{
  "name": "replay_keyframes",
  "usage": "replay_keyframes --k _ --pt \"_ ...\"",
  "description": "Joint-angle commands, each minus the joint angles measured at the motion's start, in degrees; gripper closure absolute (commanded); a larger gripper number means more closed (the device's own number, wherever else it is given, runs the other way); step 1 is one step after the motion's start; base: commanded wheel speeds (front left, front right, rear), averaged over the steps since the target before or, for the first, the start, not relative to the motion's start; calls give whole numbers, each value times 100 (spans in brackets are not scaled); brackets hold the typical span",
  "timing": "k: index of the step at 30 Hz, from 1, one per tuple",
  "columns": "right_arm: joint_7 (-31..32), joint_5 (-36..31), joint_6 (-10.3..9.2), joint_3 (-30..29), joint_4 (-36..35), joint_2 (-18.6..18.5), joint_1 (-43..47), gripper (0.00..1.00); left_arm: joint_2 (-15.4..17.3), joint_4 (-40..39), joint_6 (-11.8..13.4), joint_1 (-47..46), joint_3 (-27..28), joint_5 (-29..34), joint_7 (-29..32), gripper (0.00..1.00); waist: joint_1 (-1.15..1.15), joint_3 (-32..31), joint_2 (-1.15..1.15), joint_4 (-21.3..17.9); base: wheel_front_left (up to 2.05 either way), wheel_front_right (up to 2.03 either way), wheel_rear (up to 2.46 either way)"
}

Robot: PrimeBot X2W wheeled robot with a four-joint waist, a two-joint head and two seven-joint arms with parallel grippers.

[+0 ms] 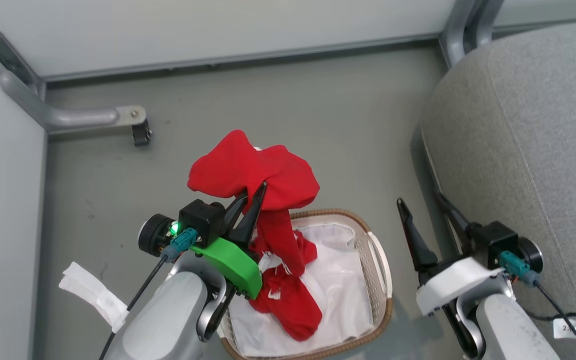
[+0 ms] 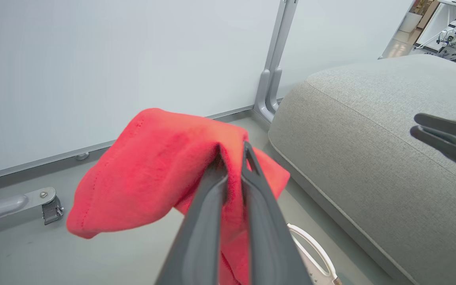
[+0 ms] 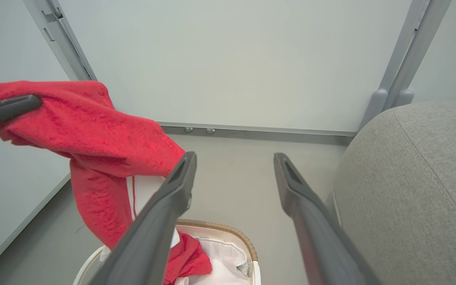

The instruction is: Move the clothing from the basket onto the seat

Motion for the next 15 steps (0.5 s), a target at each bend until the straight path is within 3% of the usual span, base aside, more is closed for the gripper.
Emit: replay_keyframes --k 1,6,15 --pt "-10 35 -4 42 40 -38 177 0 -30 -97 -16 156 57 80 -21 100 0 -630 19 255 0 0 0" --pt "-10 35 -4 253 84 -133 399 0 -93 -393 -16 241 247 165 -20 100 0 -905 19 317 0 0 0" --pt "-10 11 -4 1324 81 -303 176 0 -221 -741 -16 228 180 282 -21 100 0 -1075 19 544 0 0 0"
